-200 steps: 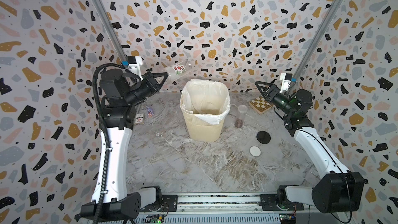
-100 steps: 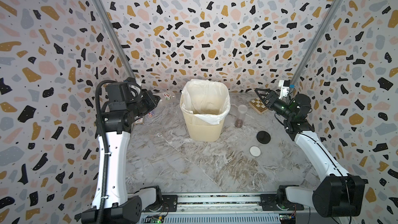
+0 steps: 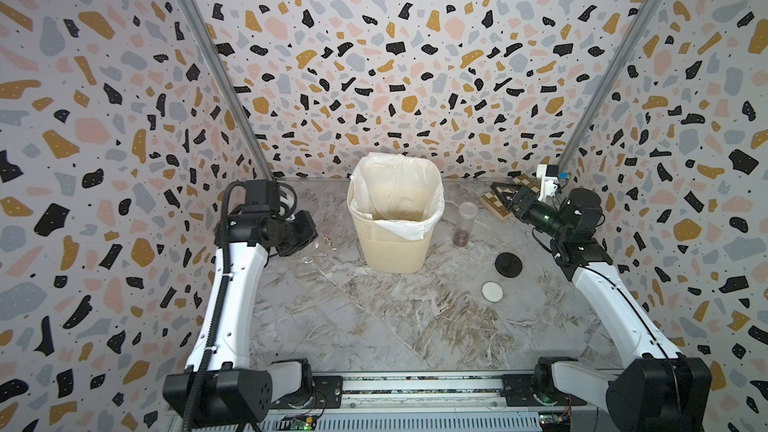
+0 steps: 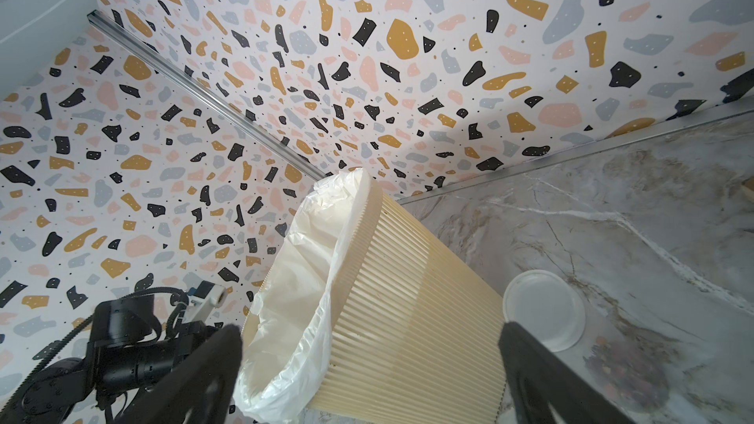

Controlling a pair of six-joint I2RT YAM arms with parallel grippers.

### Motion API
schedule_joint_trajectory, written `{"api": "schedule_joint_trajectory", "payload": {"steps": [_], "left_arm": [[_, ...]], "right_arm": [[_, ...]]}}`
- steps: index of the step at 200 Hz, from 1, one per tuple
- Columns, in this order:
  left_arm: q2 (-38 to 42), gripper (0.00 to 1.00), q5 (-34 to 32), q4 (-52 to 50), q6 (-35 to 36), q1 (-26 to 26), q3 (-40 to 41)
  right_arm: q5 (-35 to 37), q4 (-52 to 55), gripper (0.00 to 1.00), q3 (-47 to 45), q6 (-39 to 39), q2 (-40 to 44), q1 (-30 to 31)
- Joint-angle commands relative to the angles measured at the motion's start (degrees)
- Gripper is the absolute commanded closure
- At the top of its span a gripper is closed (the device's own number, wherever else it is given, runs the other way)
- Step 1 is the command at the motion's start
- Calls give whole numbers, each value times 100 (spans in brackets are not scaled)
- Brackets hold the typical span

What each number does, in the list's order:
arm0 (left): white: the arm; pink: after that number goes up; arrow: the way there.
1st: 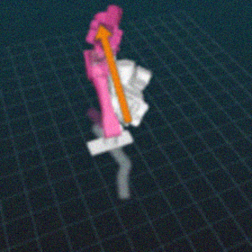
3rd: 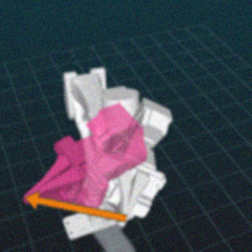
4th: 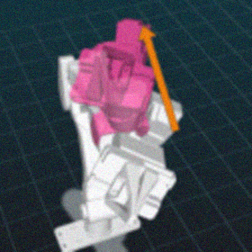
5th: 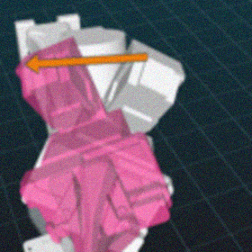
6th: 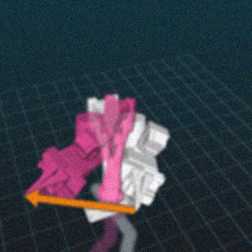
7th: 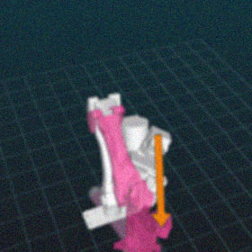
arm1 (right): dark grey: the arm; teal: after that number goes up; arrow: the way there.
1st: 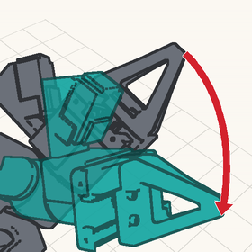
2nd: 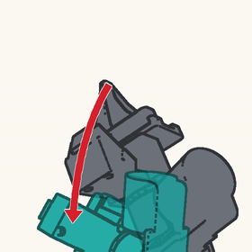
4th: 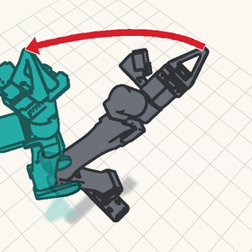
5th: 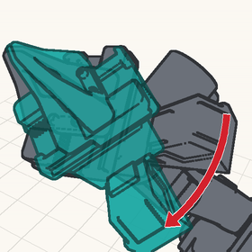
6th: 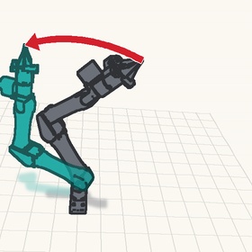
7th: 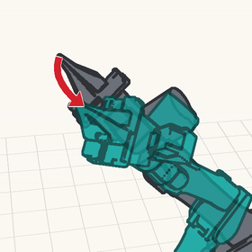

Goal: Empty the moldy dried flower tea in the jars
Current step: Place the jar at the center of the board.

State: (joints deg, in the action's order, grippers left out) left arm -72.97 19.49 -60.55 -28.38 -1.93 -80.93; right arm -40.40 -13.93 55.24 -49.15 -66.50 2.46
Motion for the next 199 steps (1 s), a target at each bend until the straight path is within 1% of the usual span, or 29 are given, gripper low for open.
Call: {"api": "schedule_joint_trajectory", "payload": {"steps": [1, 27, 47, 63, 80, 97, 124, 145, 168, 199], "left_arm": [[-165, 100, -317, -392, 219, 279, -34], [-616, 100, -778, -907, 530, 436, -382], [-824, 100, -842, -1053, 607, 472, -533], [-1108, 100, -1019, -1375, 772, 638, -875], [-1303, 100, -1026, -1556, 843, 841, -1094], [-1350, 100, -1074, -1593, 872, 970, -1028], [-1400, 100, -1064, -1813, 1060, 1032, -953], [-1363, 100, -1180, -1876, 1115, 1053, -847], [-1296, 100, -1397, -1791, 1148, 1055, -681], [-1148, 100, -1369, -1499, 1168, 1046, -328]], "right_arm": [[42, 82, 0, -62, 175, 198, -2], [129, 67, 0, -219, 155, 303, 1], [216, 140, 0, -256, 234, 423, 6], [285, 243, 0, -242, 325, 488, 0], [368, 326, 0, -227, 380, 519, 1], [383, 355, 0, -233, 411, 533, 21], [428, 416, 0, -216, 458, 565, 62], [454, 412, 0, -250, 446, 581, 70], [454, 388, 0, -278, 428, 581, 82], [472, 494, 0, -227, 475, 609, 84]]}}
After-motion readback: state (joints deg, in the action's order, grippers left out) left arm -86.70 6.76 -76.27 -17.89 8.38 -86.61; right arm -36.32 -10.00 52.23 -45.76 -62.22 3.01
